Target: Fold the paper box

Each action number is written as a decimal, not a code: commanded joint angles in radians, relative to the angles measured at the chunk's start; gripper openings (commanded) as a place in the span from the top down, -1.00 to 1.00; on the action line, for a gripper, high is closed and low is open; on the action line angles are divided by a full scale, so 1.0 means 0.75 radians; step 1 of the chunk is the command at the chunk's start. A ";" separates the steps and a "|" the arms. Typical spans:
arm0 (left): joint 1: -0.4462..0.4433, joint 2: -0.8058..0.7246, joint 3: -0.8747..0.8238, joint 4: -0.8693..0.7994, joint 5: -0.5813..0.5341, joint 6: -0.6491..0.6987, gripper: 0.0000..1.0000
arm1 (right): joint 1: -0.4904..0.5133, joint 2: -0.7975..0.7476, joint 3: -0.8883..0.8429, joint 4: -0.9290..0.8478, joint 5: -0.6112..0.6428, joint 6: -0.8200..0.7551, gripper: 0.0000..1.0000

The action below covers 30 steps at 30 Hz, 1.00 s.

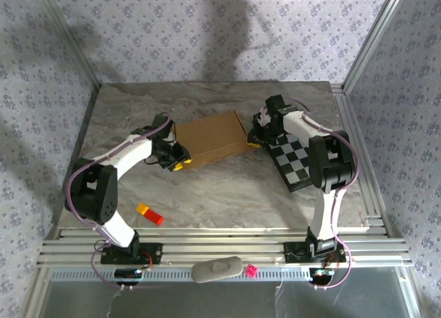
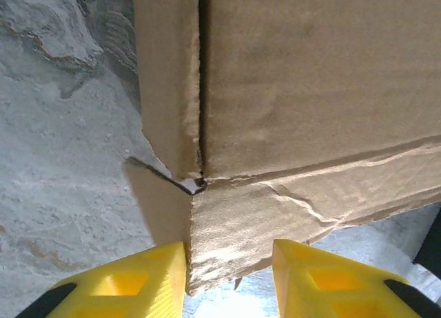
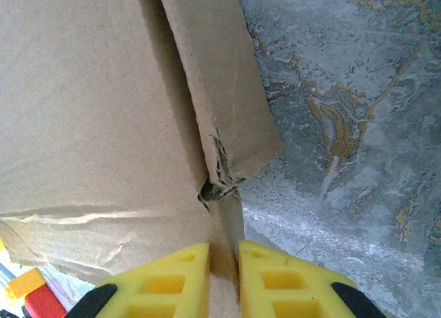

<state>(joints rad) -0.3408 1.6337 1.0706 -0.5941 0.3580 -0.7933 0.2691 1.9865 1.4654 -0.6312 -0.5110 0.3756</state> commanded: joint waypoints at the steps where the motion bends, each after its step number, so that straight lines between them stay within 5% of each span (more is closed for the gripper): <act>1: -0.010 0.022 0.041 0.038 -0.026 0.031 0.31 | 0.009 0.028 0.048 -0.062 0.009 -0.022 0.63; 18: -0.011 0.014 0.081 -0.027 -0.083 0.084 0.57 | 0.022 0.031 0.106 -0.164 0.121 -0.074 0.49; 27: -0.010 0.044 0.075 -0.006 -0.110 0.127 0.59 | 0.046 0.040 0.135 -0.174 0.194 -0.102 0.48; 30: -0.010 0.036 0.083 0.007 -0.109 0.118 0.42 | 0.052 0.044 0.152 -0.184 0.204 -0.101 0.45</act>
<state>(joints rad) -0.3408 1.6562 1.1061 -0.5941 0.2893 -0.7155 0.3008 2.0121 1.5448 -0.7338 -0.3866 0.3202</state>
